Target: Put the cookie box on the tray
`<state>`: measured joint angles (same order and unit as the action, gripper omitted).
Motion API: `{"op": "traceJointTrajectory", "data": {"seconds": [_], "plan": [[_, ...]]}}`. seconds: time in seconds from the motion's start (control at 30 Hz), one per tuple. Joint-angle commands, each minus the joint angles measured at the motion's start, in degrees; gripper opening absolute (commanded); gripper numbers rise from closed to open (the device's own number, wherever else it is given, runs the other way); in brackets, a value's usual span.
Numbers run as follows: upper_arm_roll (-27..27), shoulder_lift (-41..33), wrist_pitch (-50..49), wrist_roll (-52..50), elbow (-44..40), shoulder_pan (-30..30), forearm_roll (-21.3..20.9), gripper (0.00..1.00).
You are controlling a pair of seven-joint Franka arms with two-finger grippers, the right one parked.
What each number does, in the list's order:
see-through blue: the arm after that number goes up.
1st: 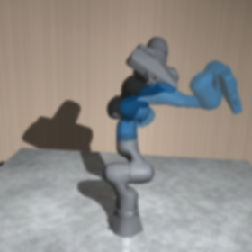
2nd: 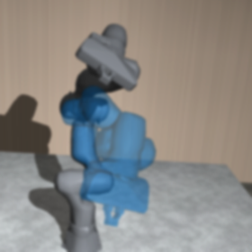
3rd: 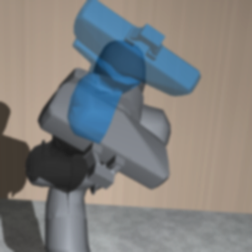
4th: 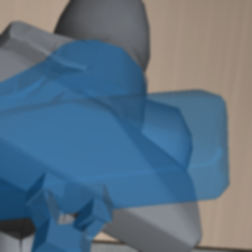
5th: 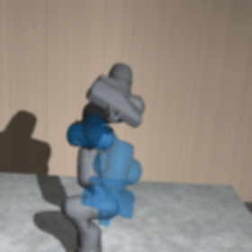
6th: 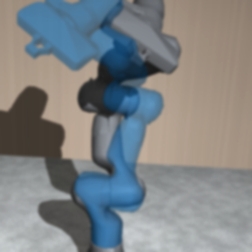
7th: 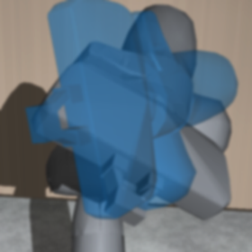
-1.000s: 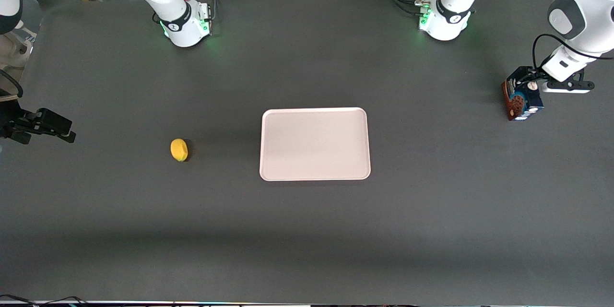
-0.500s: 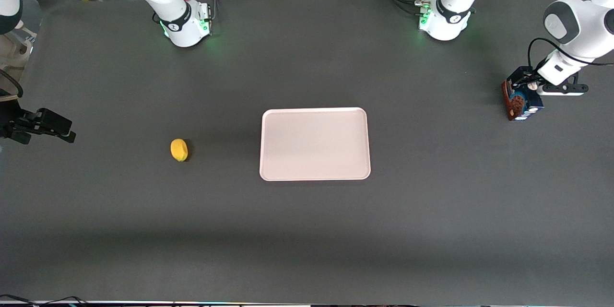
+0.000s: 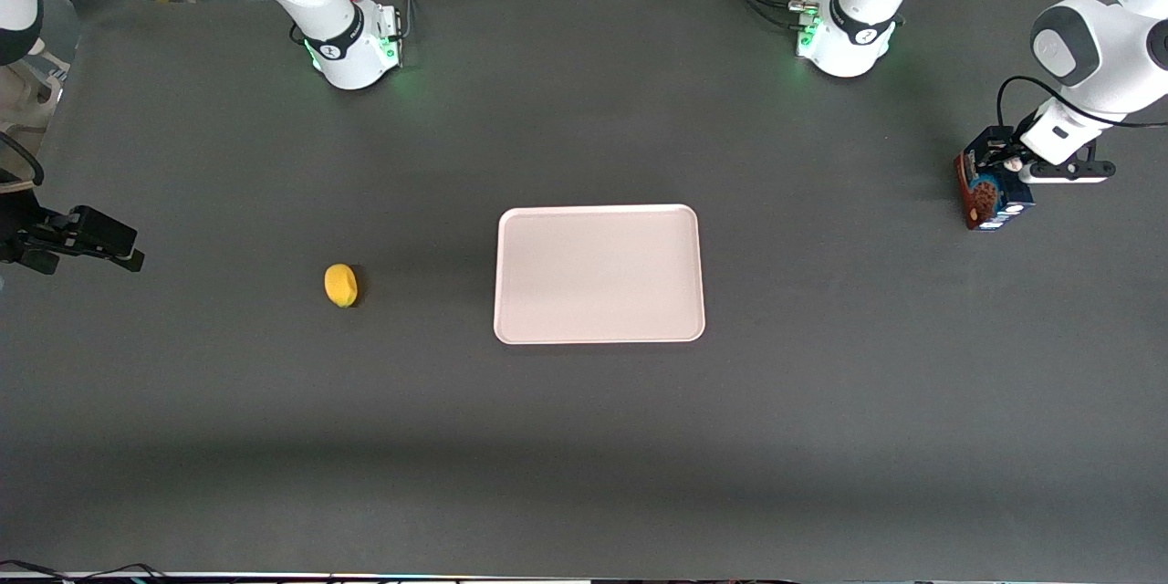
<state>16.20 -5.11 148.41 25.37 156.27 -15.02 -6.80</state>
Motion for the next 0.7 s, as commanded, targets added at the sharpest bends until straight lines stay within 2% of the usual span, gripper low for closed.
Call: {"op": "traceJointTrajectory", "data": {"seconds": [0.0,0.17,0.4,0.67], "plan": [[0.1,0.1,1.1,-1.0,0.5,1.2,1.0,0.34],[0.1,0.0,0.7,-0.9,0.3,1.3,1.0,0.28],[0.1,-0.6,-1.8,-0.9,-1.3,1.2,1.0,0.3],[-0.7,-2.6,-13.7,-3.7,-8.2,3.0,1.1,0.33]]}}
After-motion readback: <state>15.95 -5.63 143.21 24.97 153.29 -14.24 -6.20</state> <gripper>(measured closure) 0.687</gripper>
